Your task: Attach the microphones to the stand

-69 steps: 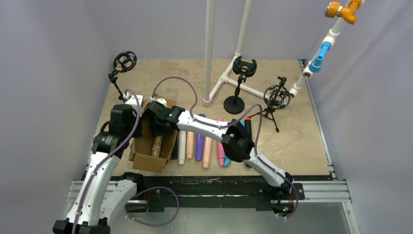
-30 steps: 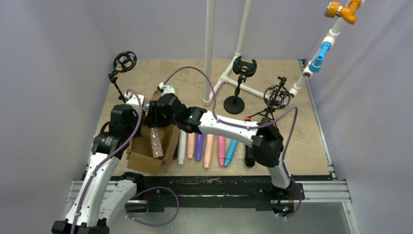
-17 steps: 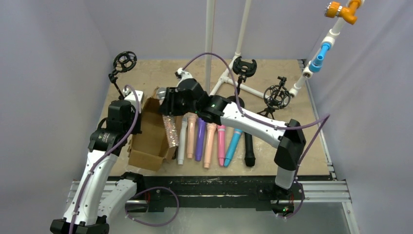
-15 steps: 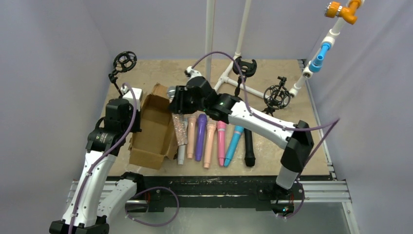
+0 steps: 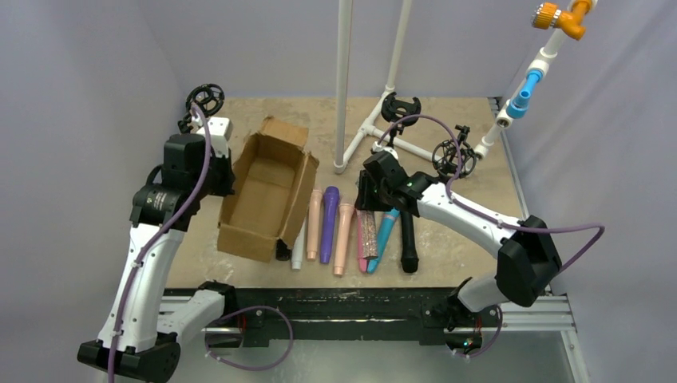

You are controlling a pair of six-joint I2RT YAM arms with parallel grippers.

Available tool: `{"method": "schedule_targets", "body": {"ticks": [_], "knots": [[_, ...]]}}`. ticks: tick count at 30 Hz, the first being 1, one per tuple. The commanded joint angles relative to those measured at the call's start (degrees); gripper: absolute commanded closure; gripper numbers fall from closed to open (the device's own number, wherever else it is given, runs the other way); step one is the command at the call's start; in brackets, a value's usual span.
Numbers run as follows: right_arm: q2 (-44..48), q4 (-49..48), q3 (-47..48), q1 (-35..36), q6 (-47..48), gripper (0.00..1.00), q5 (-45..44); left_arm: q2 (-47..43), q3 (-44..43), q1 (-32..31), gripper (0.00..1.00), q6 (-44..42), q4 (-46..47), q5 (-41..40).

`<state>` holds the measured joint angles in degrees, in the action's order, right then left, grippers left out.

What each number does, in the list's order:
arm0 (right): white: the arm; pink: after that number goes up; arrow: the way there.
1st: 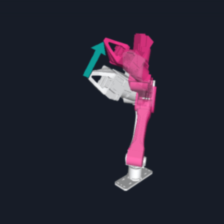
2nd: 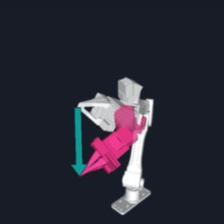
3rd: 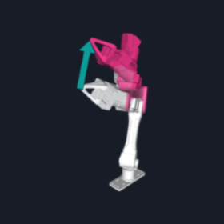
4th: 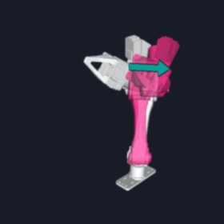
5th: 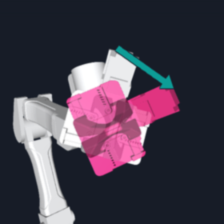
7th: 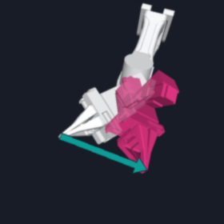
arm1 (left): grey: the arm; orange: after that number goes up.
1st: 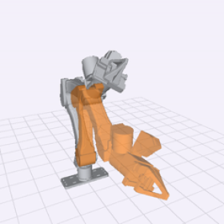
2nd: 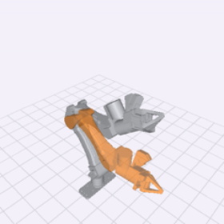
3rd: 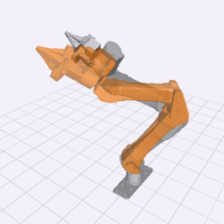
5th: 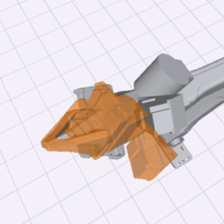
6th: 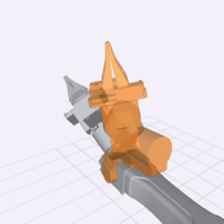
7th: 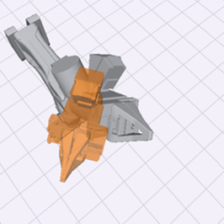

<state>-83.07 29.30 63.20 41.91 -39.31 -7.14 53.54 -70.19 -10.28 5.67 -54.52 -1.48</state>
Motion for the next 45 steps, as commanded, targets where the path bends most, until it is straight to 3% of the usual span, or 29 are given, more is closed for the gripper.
{"method": "schedule_targets", "body": {"ticks": [1,6,14,22,31,35,38,39,45], "knots": [[-1.2,-2.0,-1.8,0.1,-0.1,0.92,-2.5,3.6,-11.7,-0.3,1.00,4.0,3.0,2.9],[-4.5,-4.2,-1.4,0.1,-3.0,0.90,-3.4,10.4,-17.2,-0.6,1.00,4.9,8.6,-0.8],[-8.6,-6.6,-1.6,0.5,-6.1,0.70,-6.4,24.5,-23.5,-3.7,1.00,4.5,16.5,-6.8],[-10.3,-6.2,-0.3,3.2,-7.4,0.68,-9.9,39.3,-31.4,-4.0,1.00,2.4,22.5,-13.3],[-13.6,-6.4,1.1,4.4,-8.2,0.68,-10.6,54.6,-42.4,-4.0,1.00,-0.2,24.8,-13.0],[-14.9,-5.9,2.5,4.9,-8.2,0.68,-11.0,59.0,-46.9,-4.0,0.66,-1.6,22.7,-10.9],[-15.9,-5.2,3.4,5.4,-8.2,0.67,-11.6,59.6,-47.5,-4.0,0.28,-2.5,21.4,-8.1],[-16.1,-5.1,3.6,5.6,-8.2,0.66,-11.8,59.1,-46.9,-4.0,0.21,-3.0,21.2,-7.2],[-16.2,-4.8,3.2,5.8,-8.3,0.63,-12.9,51.4,-42.7,-4.0,0.06,-2.9,15.4,1.0]]}}
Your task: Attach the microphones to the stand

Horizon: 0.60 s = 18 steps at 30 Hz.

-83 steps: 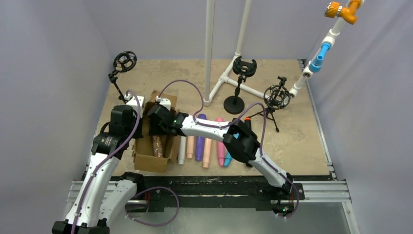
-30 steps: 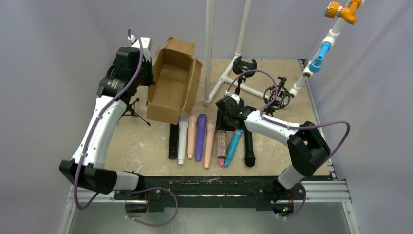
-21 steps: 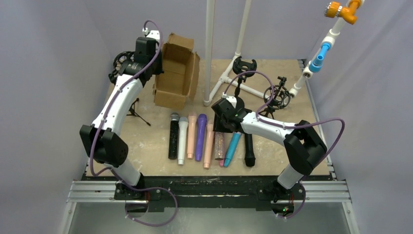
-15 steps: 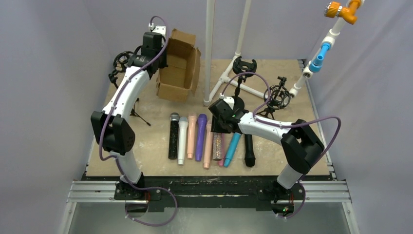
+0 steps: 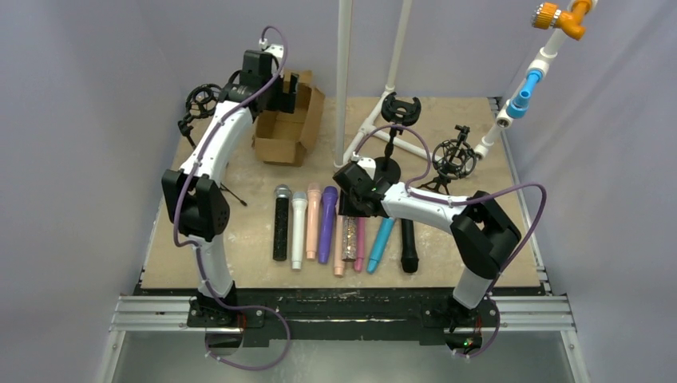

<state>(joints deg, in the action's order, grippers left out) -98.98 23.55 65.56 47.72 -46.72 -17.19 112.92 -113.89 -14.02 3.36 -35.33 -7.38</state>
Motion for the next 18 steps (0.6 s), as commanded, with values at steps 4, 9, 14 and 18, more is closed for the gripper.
{"method": "schedule_targets", "body": {"ticks": [4,9,14,18], "knots": [[-0.6,1.6,1.1,0.0,-0.4,0.56,-3.4,-15.1,0.6,-0.6,0.02,-1.1,-13.8,17.8],[0.2,1.4,0.6,0.1,-0.3,0.45,-3.9,-22.3,-5.4,-0.7,0.00,-6.1,-30.7,23.6],[0.3,1.4,0.9,0.6,0.1,0.40,-4.1,-30.9,-5.8,3.0,0.00,-10.2,-37.1,17.3],[1.1,1.3,0.9,1.2,0.1,0.40,-4.6,-34.6,-4.8,13.0,0.00,-10.2,-36.4,17.4]]}}
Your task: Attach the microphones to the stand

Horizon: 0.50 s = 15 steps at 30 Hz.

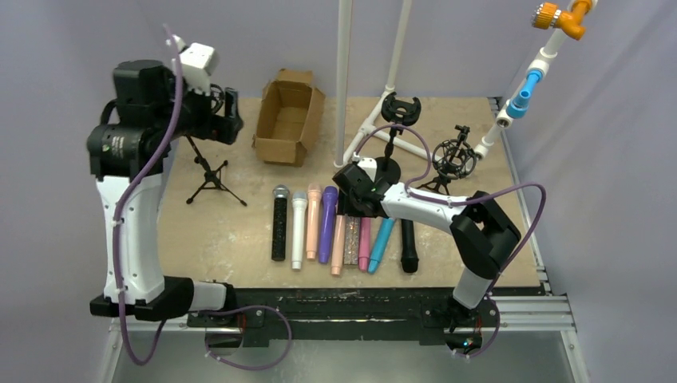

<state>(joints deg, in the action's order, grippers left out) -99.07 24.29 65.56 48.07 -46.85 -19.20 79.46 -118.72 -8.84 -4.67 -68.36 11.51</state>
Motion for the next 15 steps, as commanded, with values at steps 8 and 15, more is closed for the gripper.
{"method": "schedule_targets", "body": {"ticks": [8,15], "knots": [[5.2,2.8,1.9,2.3,0.7,0.34,-6.0,-4.1,14.2,15.0,0.00,-9.5,8.6,-9.1],[9.2,4.3,2.2,2.6,1.3,0.30,-6.3,3.6,15.1,17.6,0.01,-11.2,14.0,-14.4]]}}
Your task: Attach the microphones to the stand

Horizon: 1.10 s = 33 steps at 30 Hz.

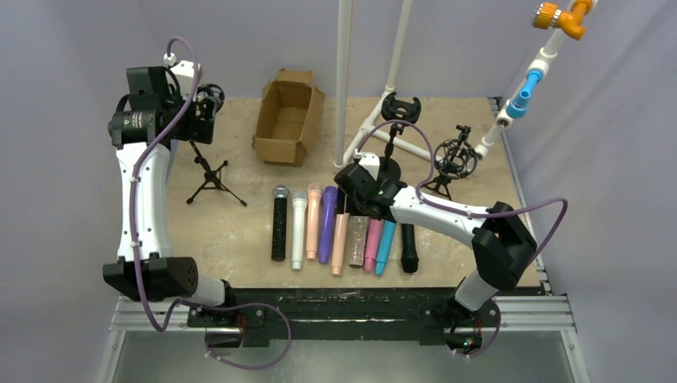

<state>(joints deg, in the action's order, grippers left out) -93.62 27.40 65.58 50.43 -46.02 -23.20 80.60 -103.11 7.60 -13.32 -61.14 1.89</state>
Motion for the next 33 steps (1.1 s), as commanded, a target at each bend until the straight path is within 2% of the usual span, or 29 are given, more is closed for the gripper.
{"method": "schedule_targets", "body": {"ticks": [1,5,12,19,22,26,28,33], "knots": [[4.1,1.1,2.2,0.1,0.6,0.30,-2.1,3.3,-0.5,1.2,0.01,-2.9,7.9,-6.1],[5.3,0.7,2.3,0.2,0.7,0.31,-1.3,5.7,-1.0,1.1,0.06,-5.1,10.2,-6.4],[4.7,-0.3,2.6,0.2,1.5,0.33,0.8,9.7,-1.6,1.2,0.26,-10.2,10.1,-2.3],[6.0,-1.3,1.6,0.2,2.4,0.35,1.7,9.7,-1.5,2.0,0.57,-12.2,8.8,1.4],[6.5,-0.8,1.2,0.1,2.8,0.35,1.2,8.0,-1.2,2.7,0.67,-12.7,7.0,3.0],[7.2,-0.8,0.1,0.2,3.0,0.36,1.2,4.6,-0.7,5.0,0.82,-14.2,3.2,9.6],[7.4,-1.0,-0.5,0.1,3.1,0.36,1.2,2.5,0.0,6.4,0.85,-15.9,1.2,13.9],[7.9,-1.4,-2.0,0.2,3.7,0.37,-0.3,-2.3,3.9,8.2,0.86,-21.8,-1.2,19.7]]}}
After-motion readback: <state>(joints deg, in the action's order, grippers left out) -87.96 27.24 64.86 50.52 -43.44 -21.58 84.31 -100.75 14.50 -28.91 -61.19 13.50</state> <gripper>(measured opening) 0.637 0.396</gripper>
